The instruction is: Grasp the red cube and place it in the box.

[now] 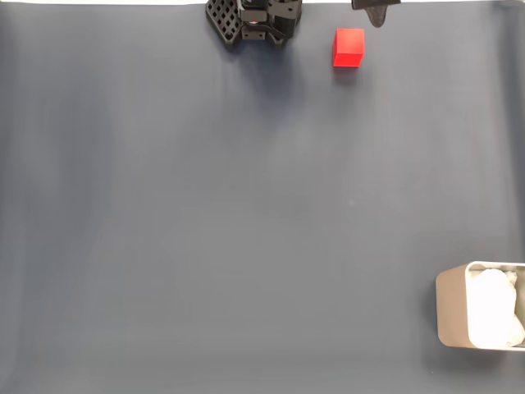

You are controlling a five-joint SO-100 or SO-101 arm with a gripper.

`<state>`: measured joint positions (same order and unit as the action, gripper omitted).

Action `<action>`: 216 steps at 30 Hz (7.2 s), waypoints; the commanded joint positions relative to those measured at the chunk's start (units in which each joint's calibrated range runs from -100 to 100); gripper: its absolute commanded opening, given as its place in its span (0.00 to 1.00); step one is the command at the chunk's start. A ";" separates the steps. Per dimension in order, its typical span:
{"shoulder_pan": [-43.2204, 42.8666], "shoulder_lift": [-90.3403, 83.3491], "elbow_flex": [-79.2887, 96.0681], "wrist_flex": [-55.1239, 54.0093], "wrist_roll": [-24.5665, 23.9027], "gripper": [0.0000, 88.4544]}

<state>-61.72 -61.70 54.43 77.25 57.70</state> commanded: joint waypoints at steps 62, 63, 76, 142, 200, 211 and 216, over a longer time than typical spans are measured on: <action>3.84 -7.10 25.50 -17.00 2.15 0.48; 3.84 -6.93 25.77 -17.49 2.20 0.48; 3.62 -6.15 26.96 -18.89 2.25 0.47; 3.77 -6.06 25.59 -18.89 2.30 0.05; 30.40 46.80 -45.03 -25.12 -1.51 0.04; 34.31 54.94 -55.62 -28.23 -1.90 0.04; 35.37 59.10 -61.46 -28.72 -2.20 0.04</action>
<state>-27.30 -3.08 -1.54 49.80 56.19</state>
